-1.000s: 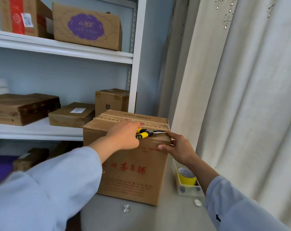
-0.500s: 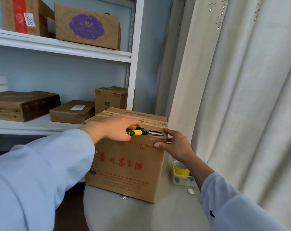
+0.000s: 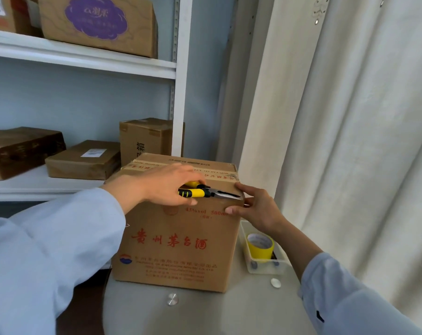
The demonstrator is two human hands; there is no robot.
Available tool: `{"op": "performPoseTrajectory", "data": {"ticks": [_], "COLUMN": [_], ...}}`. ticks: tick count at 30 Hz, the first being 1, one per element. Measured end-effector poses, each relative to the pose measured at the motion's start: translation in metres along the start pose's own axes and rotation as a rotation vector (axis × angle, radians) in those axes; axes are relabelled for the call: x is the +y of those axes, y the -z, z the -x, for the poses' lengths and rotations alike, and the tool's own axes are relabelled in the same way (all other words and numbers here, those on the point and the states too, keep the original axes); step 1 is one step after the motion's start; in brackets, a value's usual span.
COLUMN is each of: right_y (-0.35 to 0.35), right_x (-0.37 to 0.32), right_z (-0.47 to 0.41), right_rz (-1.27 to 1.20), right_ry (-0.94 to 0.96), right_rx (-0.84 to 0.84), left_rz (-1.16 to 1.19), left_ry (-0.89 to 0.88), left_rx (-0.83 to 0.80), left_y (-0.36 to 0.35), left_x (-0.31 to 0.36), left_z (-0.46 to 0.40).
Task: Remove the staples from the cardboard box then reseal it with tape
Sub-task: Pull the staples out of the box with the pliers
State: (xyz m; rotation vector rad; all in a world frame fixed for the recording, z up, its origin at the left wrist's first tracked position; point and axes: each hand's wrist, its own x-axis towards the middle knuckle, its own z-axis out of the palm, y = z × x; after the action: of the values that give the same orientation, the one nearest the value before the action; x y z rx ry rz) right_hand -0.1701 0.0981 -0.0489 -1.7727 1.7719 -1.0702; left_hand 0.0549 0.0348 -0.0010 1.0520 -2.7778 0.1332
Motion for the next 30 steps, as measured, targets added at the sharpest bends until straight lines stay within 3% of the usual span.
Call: {"op": "performPoseTrajectory", "data": {"ticks": [14, 19, 30], "right_y": [-0.005, -0.006, -0.009], "right_x": [0.010, 0.012, 0.013], "right_z": [-0.015, -0.015, -0.014], "right_rz": [-0.038, -0.035, -0.002], "right_ry": [-0.007, -0.011, 0.003], "right_rx": [0.017, 0.019, 0.030], "left_rz": [0.022, -0.061, -0.322], "left_ry": [0.056, 0.076, -0.062], "left_rx": [0.049, 0.028, 0.038], "left_y": [-0.015, -0.011, 0.008], "left_x": [-0.005, 0.003, -0.003], "left_z": [-0.004, -0.009, -0.016]}}
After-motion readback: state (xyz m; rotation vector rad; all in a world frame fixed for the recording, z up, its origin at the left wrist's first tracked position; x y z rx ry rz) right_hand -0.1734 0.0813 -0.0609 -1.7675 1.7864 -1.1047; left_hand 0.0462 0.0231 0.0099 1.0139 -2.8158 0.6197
